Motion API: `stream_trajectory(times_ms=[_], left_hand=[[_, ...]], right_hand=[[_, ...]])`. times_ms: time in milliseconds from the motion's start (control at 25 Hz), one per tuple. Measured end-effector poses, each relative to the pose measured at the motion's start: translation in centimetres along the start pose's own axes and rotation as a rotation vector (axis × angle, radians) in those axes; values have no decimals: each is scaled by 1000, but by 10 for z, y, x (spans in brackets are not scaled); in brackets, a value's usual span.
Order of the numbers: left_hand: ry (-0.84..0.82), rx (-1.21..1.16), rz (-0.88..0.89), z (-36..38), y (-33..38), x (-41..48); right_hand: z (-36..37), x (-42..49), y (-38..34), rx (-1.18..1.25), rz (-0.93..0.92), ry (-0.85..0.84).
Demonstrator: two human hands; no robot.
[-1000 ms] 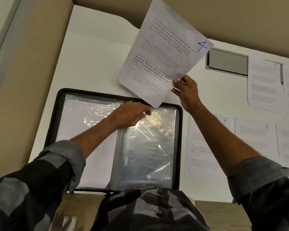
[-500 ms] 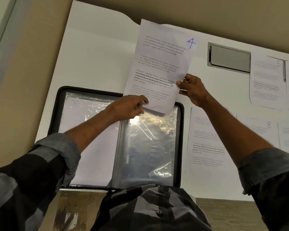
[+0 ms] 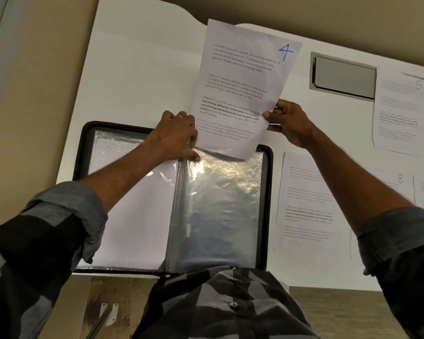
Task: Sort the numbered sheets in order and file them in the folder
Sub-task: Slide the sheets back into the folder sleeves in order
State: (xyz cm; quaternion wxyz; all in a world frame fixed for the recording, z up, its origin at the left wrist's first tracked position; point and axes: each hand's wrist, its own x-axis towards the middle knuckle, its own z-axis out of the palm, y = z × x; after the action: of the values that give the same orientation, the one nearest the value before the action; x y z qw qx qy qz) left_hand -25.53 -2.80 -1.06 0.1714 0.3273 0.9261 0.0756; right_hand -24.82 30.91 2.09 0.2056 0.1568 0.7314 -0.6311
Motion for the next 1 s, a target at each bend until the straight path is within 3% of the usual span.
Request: stream_trajectory(times_ms=[320,600,800,880,1000], left_hand=[[96,-223,-42,16,-7,-18],[239,-560,-245,27,-11,-25],[336,-495,-85,31,5,-26],[339,-595,-159,38,8,-20],[422,-944,-442,42,8,-13]], right_hand=[[3,4,6,-15,-41,66],[4,14,5,-55,-31,54],[-2,5,17,9,32,52],[-3,3,24,18,56,56],[-1,1,31,55,74,68]])
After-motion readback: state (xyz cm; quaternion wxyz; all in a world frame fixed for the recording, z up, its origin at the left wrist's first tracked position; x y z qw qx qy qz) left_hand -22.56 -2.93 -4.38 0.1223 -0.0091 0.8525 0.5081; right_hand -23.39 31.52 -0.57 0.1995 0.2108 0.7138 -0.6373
